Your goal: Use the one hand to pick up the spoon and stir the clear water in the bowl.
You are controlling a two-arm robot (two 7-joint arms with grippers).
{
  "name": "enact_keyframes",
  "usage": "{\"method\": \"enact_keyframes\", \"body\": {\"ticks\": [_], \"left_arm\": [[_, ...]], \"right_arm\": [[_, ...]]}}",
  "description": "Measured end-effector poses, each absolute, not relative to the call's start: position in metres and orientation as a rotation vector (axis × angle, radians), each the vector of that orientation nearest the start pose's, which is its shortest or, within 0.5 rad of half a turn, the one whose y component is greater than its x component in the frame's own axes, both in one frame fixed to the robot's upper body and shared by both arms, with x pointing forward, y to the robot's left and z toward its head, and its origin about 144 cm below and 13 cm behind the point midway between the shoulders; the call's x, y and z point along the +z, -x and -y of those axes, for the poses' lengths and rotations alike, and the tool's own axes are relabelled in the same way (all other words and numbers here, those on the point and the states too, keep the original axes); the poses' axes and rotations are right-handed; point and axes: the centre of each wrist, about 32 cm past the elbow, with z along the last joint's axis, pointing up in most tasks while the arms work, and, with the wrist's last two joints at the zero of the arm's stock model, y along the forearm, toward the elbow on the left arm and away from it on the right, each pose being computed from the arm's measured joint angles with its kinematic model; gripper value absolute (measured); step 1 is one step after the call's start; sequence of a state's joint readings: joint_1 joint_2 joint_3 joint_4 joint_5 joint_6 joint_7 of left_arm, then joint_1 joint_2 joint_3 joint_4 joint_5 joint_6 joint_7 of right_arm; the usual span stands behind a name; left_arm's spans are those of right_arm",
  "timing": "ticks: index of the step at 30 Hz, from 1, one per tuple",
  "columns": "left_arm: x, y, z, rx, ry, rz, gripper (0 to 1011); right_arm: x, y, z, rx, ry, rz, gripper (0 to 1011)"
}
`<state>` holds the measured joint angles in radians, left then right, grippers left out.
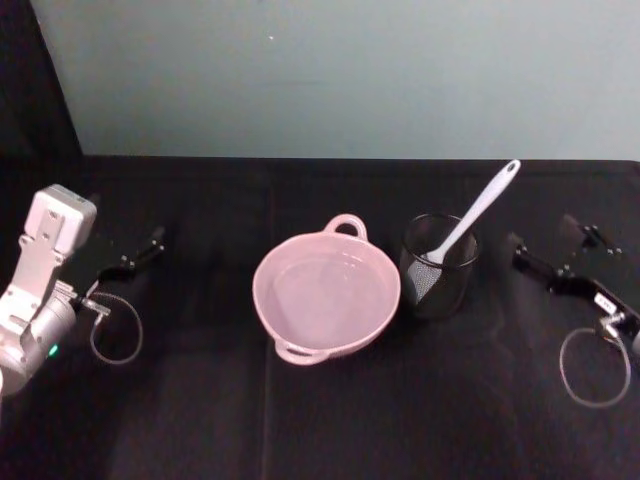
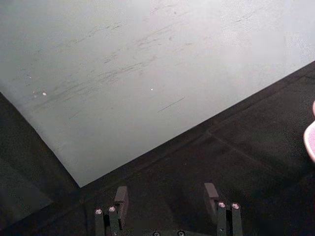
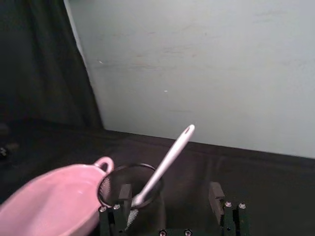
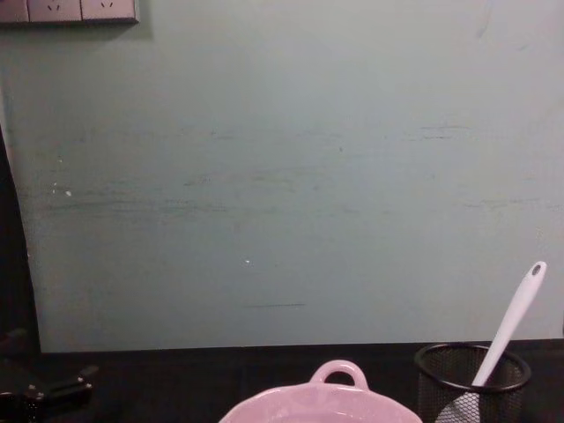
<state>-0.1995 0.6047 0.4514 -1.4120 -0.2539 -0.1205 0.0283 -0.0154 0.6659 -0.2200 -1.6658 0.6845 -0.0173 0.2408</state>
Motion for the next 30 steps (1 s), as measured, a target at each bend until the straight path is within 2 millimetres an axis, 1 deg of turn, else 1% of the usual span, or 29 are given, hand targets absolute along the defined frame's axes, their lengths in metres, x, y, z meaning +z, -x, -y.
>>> {"method": "enact_keyframes", "body": {"ticks": [6,12,20,24,30], "left_arm": [[1.140,-0.489,-0.310,1.248,-0.304,0.285,1011],[1.140,-0.489,-0.310,1.248,-0.304,0.285,1011],[1.140,-0.489,-0.310,1.248,-0.304,0.285,1011],[1.140,-0.489,-0.310,1.248,-0.304,0.285,1011],[1.140,-0.489,-0.310,1.248,-0.304,0.285,1011]], "right_arm": [[1.189,-0.468,0.343,-1.059,-0.052,-0.235,1002],[1.188,-0.492,0.344,-1.039,-0.099,-0.356,1002],[1.187,-0.512,0.336,-1.024,-0.116,-0.415,1003],[1.187,-0.523,0.328,-1.022,-0.121,-0.421,1002],[1.187,-0.532,0.319,-1.036,-0.133,-0.429,1002]]}}
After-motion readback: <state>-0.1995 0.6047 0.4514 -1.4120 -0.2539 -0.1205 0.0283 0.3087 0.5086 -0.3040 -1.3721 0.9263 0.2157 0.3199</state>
